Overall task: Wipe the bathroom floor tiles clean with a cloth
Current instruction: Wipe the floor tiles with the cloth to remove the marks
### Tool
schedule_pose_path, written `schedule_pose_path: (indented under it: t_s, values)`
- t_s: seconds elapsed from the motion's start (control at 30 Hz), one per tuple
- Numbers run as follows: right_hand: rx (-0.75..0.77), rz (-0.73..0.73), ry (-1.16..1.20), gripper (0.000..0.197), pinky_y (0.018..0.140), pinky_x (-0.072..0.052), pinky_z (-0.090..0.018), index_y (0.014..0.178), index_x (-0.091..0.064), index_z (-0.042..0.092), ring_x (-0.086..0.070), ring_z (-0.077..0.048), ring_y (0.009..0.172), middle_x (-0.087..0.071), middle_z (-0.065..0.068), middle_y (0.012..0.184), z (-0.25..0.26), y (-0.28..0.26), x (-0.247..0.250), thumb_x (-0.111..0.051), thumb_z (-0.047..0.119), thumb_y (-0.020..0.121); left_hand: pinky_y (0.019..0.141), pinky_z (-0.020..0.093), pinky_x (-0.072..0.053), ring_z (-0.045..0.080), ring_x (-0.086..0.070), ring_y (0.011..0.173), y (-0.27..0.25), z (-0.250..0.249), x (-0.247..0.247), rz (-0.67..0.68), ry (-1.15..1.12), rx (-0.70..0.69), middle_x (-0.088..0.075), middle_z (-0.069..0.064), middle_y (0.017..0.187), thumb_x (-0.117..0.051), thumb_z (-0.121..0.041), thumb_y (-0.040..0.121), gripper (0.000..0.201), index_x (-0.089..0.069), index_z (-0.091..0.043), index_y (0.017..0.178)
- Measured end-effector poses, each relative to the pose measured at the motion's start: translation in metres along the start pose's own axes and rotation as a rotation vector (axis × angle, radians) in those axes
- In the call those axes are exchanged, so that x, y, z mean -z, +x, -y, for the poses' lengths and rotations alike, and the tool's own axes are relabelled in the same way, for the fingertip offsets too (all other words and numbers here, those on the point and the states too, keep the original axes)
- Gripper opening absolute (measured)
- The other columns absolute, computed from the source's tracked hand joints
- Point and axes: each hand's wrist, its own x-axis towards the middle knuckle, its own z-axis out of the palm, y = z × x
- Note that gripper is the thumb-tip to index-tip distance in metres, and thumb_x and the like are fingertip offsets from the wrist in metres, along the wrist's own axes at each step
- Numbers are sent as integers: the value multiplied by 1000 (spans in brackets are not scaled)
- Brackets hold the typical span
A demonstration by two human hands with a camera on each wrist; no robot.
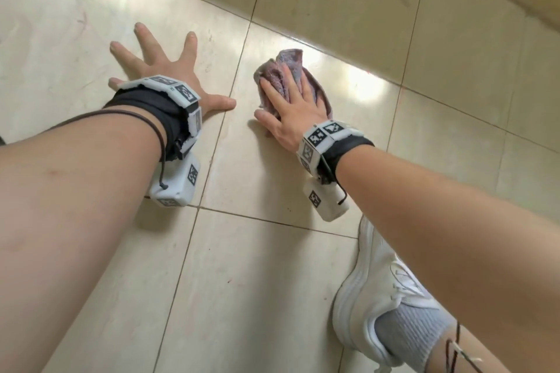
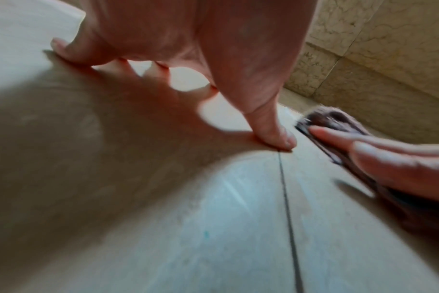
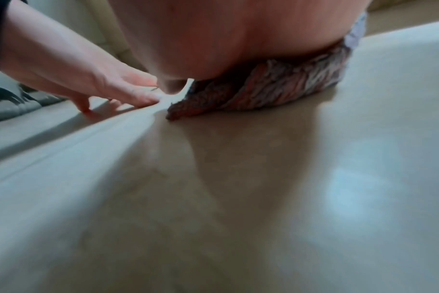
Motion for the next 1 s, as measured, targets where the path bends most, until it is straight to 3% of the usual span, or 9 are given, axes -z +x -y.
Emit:
schedule_pose_path:
  t_s: [0.13, 0.3, 0.47, 0.63, 0.73, 0.83, 0.93, 1.0]
  values:
    - [-168, -49, 11, 65, 118, 2, -56, 151, 0, 48, 20, -24, 147, 22, 9, 160, -43, 3, 10, -27, 66, 95, 104, 76, -15, 53, 15, 142, 1, -8, 8, 51, -5, 21, 29, 14, 158, -68, -80, 63, 123, 10, -46, 151]
    - [-277, -125, 72, 70, 117, 4, -55, 152, 1, 44, 16, -30, 148, 14, 3, 163, -34, 47, 37, -25, 71, 93, 102, 77, -17, 56, 14, 141, 17, -27, 19, 79, -2, 35, 29, 17, 157, -74, -78, 57, 131, 12, -47, 150]
    - [-201, -116, 51, 72, 117, 7, -57, 152, 4, 47, 21, -33, 146, 21, 6, 161, -10, 78, 63, -23, 73, 91, 102, 77, -17, 54, 17, 141, 31, -37, 23, 74, -3, 15, 31, 12, 157, -76, -77, 55, 131, 9, -48, 150]
    - [-3, -12, -5, 66, 119, 7, -51, 151, 4, 48, 19, -25, 148, 20, 8, 161, -8, 53, 48, -24, 68, 95, 101, 78, -17, 55, 17, 141, 42, -45, 29, 81, 21, 16, 31, 9, 157, -74, -79, 55, 130, 8, -49, 150]
    - [-51, -22, 4, 65, 119, 6, -51, 151, 2, 48, 19, -24, 148, 20, 7, 161, -38, 53, 53, -26, 67, 95, 103, 76, -18, 56, 16, 141, 44, -44, 28, 75, 16, 4, 30, 7, 158, -72, -82, 53, 131, 8, -49, 150]
    - [-156, -47, 1, 76, 118, 9, -53, 152, 7, 44, 25, -29, 146, 28, 7, 159, -50, 91, 78, -23, 74, 89, 104, 75, -19, 55, 17, 141, 46, -42, 25, 65, 20, -13, 30, 6, 158, -70, -84, 51, 131, 9, -50, 149]
    - [-142, -118, -48, 86, 118, 10, -52, 153, 9, 38, 27, -32, 145, 26, 3, 160, -26, 132, 97, -14, 80, 82, 103, 75, -19, 54, 18, 141, 48, -41, 23, 61, 9, -11, 31, 6, 158, -70, -85, 52, 130, 10, -51, 149]
    - [-83, -94, -17, 85, 117, 10, -54, 153, 8, 40, 23, -33, 146, 22, 4, 161, -1, 142, 102, -17, 80, 83, 103, 75, -20, 54, 18, 141, 49, -41, 24, 63, 11, -9, 31, 6, 158, -70, -85, 51, 130, 11, -51, 148]
